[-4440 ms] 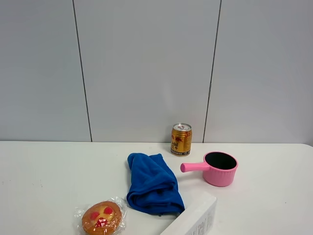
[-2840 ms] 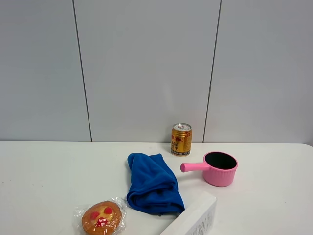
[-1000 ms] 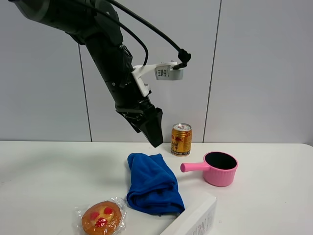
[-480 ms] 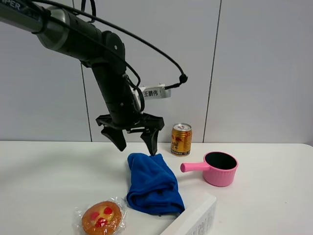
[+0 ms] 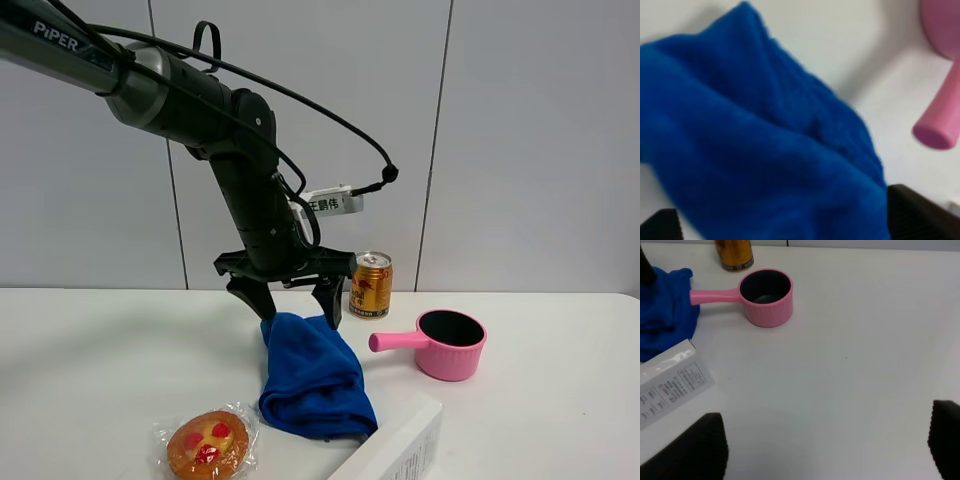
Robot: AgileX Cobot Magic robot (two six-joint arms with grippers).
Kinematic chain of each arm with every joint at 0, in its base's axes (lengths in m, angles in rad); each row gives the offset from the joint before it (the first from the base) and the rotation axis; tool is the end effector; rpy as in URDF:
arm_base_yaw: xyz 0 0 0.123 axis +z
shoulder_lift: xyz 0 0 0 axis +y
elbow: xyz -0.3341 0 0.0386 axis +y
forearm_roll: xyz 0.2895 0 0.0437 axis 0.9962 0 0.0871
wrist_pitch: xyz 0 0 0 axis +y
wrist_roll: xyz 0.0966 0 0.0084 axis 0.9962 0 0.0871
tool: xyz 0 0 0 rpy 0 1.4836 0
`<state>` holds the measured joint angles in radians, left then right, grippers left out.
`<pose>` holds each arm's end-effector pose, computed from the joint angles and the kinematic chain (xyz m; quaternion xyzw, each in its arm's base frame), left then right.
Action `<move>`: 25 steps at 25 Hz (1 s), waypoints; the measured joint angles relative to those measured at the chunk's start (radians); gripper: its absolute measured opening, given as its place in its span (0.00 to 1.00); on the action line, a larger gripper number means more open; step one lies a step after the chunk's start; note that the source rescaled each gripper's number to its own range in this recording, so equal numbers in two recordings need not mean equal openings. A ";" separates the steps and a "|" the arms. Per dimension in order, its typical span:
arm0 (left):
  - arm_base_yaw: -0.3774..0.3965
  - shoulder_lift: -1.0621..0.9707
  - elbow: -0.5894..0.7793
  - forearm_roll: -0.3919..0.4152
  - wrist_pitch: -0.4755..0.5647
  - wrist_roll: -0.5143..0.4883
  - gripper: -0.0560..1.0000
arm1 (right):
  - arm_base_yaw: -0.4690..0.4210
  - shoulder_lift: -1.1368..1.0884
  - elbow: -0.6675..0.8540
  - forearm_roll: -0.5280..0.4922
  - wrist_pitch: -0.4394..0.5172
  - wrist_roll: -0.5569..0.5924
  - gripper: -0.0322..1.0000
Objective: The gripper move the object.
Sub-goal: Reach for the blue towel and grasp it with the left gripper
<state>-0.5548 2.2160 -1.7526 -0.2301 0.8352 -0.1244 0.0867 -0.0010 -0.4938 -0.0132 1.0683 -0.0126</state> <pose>0.4546 -0.3010 0.1874 0.1495 0.9678 -0.1511 0.1349 -0.0143 -0.0024 0.2918 -0.0422 0.8555 0.0125 0.5159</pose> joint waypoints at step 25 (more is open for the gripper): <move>-0.011 0.163 -0.088 -0.001 -0.014 -0.048 0.86 | 0.000 0.000 0.000 0.000 0.000 0.000 1.00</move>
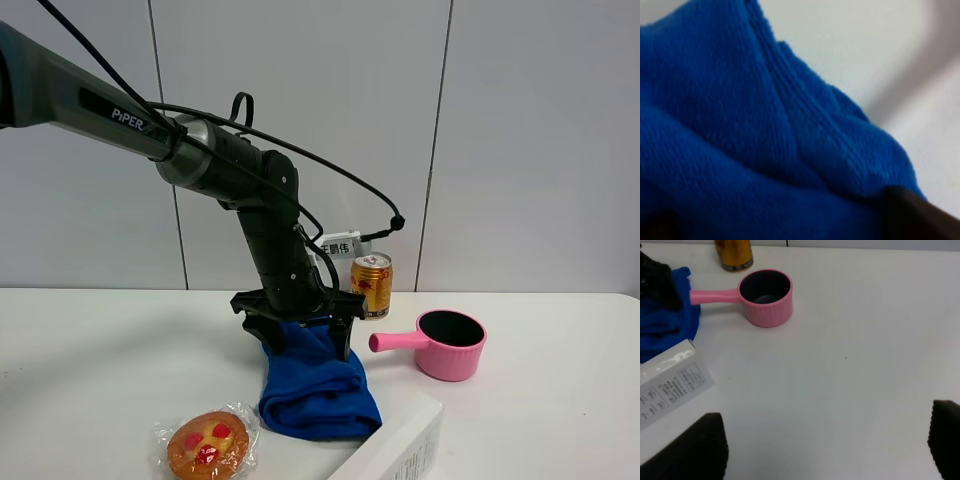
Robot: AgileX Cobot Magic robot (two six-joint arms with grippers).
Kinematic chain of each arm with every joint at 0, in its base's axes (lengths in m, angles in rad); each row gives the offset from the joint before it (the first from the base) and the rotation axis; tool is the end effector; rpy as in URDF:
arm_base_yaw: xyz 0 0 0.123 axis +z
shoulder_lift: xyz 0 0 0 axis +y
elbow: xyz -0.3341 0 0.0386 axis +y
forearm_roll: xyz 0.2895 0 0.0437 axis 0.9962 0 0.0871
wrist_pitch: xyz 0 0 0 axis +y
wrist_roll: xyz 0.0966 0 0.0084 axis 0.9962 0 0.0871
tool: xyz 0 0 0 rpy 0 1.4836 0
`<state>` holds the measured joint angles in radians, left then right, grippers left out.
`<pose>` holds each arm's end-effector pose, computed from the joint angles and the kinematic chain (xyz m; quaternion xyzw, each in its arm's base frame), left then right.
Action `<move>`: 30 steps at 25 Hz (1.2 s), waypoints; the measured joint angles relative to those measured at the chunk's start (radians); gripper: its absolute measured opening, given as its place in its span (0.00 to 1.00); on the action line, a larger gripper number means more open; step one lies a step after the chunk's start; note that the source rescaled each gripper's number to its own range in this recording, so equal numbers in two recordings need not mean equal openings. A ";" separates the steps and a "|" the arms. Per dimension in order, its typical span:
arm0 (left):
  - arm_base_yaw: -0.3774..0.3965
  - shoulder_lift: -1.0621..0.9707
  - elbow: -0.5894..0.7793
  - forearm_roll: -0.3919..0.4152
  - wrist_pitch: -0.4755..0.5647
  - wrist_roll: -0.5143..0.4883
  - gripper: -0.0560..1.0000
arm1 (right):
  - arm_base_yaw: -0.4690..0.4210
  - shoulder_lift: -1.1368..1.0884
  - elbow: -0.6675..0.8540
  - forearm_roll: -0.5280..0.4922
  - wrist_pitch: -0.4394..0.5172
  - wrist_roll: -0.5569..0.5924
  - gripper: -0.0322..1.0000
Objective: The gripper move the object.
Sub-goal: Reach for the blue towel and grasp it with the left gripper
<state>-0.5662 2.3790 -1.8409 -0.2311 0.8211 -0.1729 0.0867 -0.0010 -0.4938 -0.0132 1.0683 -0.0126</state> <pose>0.4711 -0.3187 0.1241 0.1280 0.9761 -0.1421 0.1035 -0.0143 -0.0024 0.2918 -0.0422 0.8555 0.0125 0.5159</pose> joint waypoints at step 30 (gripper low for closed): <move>-0.026 0.035 -0.041 0.073 0.021 0.000 0.83 | 0.000 0.000 0.000 0.000 0.000 0.000 1.00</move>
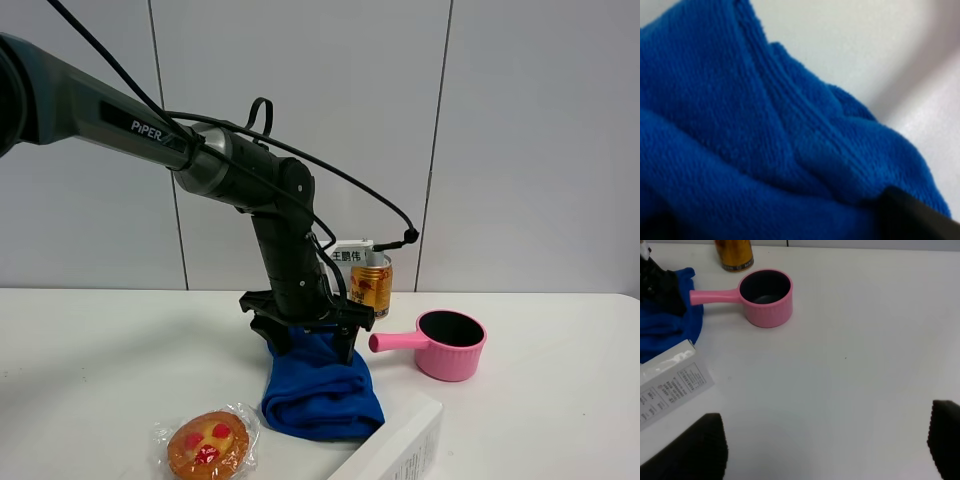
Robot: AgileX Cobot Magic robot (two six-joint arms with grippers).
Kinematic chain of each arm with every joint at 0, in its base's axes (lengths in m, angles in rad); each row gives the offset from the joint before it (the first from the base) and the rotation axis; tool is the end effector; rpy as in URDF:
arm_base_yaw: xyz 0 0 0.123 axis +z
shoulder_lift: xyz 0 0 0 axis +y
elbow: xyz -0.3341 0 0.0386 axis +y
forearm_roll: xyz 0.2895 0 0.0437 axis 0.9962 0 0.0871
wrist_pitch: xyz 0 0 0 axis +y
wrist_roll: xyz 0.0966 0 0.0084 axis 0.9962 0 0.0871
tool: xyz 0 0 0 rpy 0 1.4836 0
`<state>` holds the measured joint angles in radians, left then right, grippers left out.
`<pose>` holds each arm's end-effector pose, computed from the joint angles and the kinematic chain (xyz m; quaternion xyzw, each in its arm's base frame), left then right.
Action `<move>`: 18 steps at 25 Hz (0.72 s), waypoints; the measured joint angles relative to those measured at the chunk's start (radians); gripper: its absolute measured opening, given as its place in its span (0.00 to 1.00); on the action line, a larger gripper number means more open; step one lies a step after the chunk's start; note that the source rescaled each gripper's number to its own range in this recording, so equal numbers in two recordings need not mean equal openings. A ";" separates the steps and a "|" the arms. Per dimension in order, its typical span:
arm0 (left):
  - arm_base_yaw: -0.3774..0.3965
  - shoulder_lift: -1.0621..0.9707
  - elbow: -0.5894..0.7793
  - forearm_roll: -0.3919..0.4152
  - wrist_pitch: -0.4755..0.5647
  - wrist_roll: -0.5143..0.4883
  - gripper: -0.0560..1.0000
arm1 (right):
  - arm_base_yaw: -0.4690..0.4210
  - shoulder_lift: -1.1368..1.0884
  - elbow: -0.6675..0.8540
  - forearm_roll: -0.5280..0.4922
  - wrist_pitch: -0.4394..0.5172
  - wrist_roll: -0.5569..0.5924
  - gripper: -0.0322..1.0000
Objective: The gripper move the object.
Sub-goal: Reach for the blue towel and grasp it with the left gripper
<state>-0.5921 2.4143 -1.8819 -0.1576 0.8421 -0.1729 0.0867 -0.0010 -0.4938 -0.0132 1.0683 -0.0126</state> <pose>0.4702 -0.3299 0.1147 0.1627 0.9744 -0.1134 0.1062 -0.0143 -0.0024 0.2918 -0.0422 0.8555 0.0125 0.5159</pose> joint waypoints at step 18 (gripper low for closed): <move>0.003 0.008 -0.005 0.039 0.008 0.145 0.05 | 0.000 0.000 0.000 0.000 0.000 0.000 1.00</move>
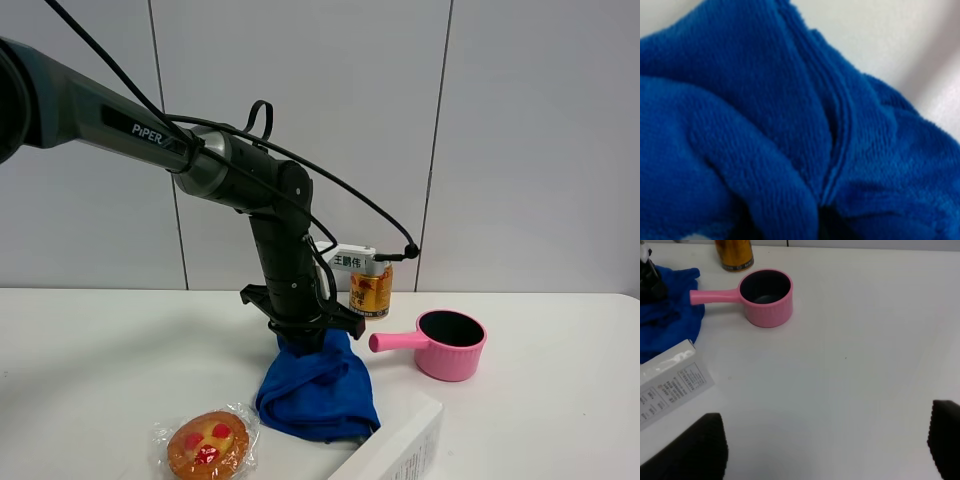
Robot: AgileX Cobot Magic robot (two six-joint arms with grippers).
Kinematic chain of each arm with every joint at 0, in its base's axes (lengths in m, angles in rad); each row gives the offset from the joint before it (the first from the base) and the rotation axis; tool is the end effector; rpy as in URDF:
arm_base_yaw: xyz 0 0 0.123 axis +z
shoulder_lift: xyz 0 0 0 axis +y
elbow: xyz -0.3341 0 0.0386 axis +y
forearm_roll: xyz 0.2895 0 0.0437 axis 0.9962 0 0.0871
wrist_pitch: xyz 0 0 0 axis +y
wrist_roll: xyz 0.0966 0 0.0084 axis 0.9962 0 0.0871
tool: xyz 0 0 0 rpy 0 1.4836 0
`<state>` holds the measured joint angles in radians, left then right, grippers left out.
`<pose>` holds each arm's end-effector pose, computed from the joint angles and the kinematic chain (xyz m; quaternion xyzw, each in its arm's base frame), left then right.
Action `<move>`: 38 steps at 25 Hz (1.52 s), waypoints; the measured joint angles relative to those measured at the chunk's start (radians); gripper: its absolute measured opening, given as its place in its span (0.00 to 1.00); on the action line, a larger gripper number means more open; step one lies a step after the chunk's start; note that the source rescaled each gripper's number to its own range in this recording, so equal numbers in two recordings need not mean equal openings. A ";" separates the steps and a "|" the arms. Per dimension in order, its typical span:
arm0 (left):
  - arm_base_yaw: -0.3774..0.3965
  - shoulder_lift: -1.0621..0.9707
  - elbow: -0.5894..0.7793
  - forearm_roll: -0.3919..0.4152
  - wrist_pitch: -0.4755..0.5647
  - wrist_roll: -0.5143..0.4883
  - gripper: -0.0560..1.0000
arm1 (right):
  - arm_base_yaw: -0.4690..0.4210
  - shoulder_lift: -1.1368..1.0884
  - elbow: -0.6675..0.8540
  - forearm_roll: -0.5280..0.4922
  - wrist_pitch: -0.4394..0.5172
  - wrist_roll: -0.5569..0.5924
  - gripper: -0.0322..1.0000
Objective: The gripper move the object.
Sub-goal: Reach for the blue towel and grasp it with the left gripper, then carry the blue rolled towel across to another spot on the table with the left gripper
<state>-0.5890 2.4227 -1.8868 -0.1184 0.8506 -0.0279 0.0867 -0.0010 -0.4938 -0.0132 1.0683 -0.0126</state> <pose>0.4727 -0.3262 0.1108 0.2425 0.9594 -0.0880 0.1137 -0.0143 -0.0024 0.2918 -0.0422 0.8555 0.0125 0.5159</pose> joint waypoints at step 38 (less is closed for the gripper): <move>0.062 -0.470 -0.190 0.220 0.364 0.055 0.05 | 0.000 0.000 0.000 0.000 0.000 0.000 1.00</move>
<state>-0.5270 1.9528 -2.0772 0.1017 1.2144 0.0274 0.0867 -0.0010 -0.4938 -0.0132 1.0683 -0.0126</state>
